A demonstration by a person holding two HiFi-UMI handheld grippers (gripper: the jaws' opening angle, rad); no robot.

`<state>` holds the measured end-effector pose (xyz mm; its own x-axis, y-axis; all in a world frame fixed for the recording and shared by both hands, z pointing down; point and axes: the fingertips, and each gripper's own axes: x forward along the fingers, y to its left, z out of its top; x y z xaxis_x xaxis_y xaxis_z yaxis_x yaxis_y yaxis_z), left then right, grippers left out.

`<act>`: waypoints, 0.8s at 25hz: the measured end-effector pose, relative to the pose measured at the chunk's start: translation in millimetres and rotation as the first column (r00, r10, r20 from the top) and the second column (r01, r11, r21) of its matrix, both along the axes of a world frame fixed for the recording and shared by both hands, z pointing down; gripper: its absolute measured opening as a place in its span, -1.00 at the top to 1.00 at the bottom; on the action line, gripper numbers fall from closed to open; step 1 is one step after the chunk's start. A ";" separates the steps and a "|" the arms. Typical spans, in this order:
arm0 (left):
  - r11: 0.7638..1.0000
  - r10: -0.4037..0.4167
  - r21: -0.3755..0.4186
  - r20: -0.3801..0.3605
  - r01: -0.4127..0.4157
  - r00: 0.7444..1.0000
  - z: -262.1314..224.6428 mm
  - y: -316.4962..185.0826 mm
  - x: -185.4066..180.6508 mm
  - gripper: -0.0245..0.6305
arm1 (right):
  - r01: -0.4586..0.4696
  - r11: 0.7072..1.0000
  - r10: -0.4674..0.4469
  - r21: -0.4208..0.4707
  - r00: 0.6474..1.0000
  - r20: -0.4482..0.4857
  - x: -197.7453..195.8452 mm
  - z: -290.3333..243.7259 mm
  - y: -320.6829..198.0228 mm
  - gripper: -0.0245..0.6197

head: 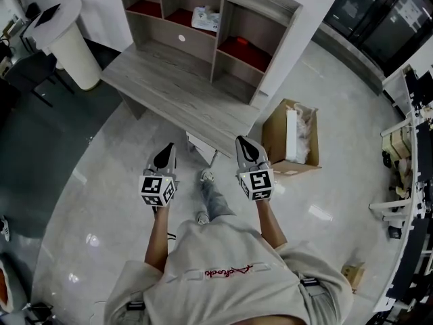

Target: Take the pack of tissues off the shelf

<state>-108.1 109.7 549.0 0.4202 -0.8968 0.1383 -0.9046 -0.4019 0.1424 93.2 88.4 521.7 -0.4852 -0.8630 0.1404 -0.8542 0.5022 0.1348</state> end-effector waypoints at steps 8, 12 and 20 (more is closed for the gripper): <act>1.000 -0.006 -0.004 0.021 0.007 1.000 1.9 -66.3 -14.0 0.93 | 0.010 1.000 -0.010 -0.006 1.000 0.020 -13.5 6.6 -65.1 0.90; 1.000 0.001 0.008 0.030 -0.001 1.000 -10.1 -116.2 -17.4 0.93 | 0.009 1.000 -0.009 0.006 1.000 0.026 -18.6 -3.9 -112.0 0.90; 0.999 0.010 0.040 0.037 -0.012 0.999 -35.1 -225.2 -16.1 0.93 | 0.017 0.999 -0.018 0.041 0.999 0.029 -20.6 -28.5 -209.4 0.90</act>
